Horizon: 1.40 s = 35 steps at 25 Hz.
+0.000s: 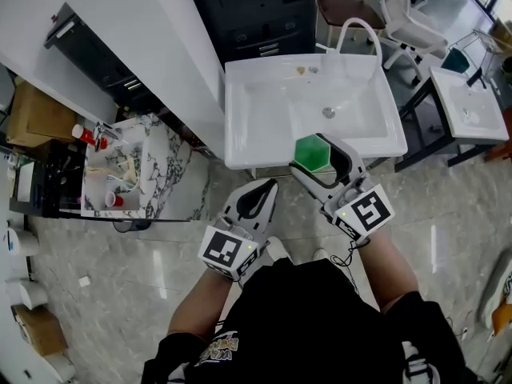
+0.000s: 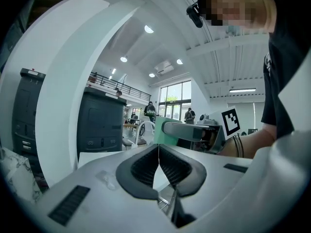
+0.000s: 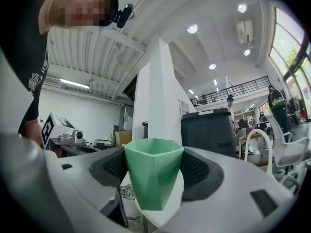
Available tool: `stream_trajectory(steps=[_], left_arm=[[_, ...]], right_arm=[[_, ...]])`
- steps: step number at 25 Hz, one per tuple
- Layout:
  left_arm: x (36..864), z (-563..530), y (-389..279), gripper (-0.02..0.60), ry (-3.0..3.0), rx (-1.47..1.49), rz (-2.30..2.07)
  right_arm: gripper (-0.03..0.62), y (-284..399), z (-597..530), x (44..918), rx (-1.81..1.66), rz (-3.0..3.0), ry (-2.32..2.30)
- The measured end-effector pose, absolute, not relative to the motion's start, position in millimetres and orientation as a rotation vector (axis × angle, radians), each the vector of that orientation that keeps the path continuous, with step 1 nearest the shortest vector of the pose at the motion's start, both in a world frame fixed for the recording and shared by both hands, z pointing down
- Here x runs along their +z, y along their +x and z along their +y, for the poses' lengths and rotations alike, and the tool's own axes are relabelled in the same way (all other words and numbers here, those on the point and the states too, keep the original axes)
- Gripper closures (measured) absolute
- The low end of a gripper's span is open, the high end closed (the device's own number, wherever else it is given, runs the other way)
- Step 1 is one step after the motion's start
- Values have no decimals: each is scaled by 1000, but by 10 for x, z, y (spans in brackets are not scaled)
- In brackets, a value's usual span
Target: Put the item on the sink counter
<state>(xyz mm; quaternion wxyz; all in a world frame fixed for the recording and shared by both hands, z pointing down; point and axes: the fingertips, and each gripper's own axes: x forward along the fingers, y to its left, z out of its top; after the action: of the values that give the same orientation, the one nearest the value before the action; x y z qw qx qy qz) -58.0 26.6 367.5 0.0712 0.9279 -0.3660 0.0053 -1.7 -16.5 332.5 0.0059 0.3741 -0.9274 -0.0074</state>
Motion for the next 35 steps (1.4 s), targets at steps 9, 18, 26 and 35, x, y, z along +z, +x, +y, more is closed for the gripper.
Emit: stream_trajectory(steps=[9,18,26,35], left_arm=[[3657,99,-882,565,2810,4,-1060],[3666,-57,-877,565,2807,-11,-1090],[3748,-444,-738,565,2753,-1,-1160],[3865,-954,-464,565,2693,14,-1202]], right_arm=[[229,-298,-416,3388,-25,-2860,1208],[229,-315,-729,3472,-32,-2850,1173],[229,-186,-1273,3579,-23,-2859,1104],[229,59,-2035,3809,22,-2841,1066]])
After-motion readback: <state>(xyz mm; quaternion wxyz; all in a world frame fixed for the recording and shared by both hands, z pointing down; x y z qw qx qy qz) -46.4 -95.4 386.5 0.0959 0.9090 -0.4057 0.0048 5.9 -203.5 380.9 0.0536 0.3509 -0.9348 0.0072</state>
